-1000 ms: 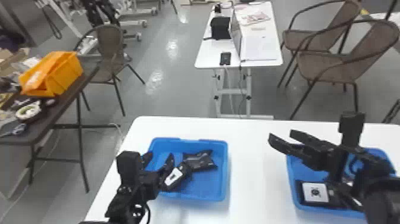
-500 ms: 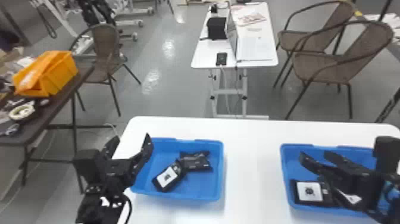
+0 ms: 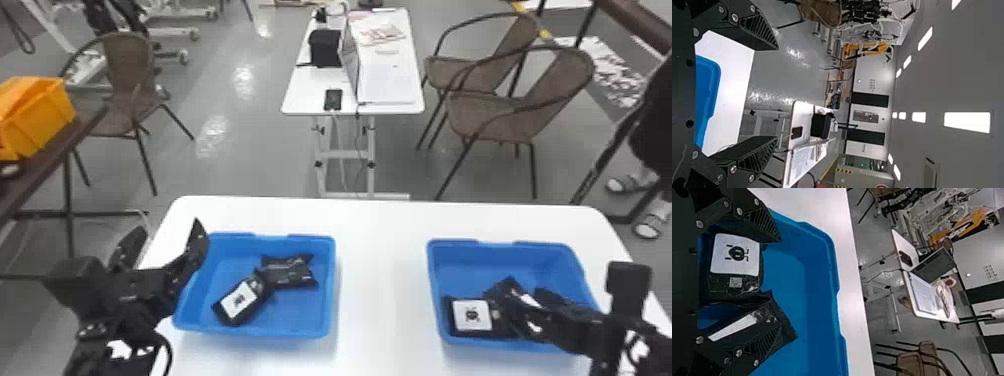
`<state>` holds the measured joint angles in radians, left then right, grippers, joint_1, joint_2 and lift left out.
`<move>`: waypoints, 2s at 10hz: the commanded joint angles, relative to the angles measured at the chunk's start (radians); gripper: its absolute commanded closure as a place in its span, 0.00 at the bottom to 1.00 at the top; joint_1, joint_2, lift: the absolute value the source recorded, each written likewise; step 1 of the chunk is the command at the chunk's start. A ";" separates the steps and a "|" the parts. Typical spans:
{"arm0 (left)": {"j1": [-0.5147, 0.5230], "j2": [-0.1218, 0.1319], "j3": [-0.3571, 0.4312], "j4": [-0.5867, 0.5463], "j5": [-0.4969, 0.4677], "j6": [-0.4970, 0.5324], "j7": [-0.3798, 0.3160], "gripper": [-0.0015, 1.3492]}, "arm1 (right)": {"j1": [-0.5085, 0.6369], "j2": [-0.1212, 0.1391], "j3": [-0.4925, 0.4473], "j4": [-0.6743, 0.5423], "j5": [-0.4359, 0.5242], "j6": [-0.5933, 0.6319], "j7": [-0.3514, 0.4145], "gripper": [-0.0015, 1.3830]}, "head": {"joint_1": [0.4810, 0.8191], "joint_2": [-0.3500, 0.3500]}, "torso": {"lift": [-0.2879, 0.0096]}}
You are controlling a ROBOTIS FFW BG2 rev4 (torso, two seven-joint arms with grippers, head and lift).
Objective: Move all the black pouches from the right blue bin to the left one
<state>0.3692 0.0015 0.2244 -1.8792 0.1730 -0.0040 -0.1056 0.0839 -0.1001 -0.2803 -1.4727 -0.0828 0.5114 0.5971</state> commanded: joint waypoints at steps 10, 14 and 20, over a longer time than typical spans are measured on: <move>0.007 -0.004 -0.010 -0.001 0.003 -0.016 0.004 0.17 | -0.124 0.016 0.059 0.272 0.067 -0.062 0.041 0.21 | 0.63 0.62 | 1.00; 0.007 -0.004 -0.010 -0.001 0.003 -0.017 0.006 0.17 | -0.135 0.025 0.036 0.287 0.028 0.010 0.006 0.83 | 0.63 0.62 | 1.00; 0.008 -0.004 -0.016 0.000 0.007 -0.022 0.009 0.17 | -0.032 0.030 0.023 0.005 -0.086 0.108 -0.043 0.90 | 0.63 0.63 | 1.00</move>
<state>0.3774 0.0015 0.2103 -1.8791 0.1780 -0.0256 -0.0968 0.0399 -0.0706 -0.2549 -1.4219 -0.1634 0.6034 0.5529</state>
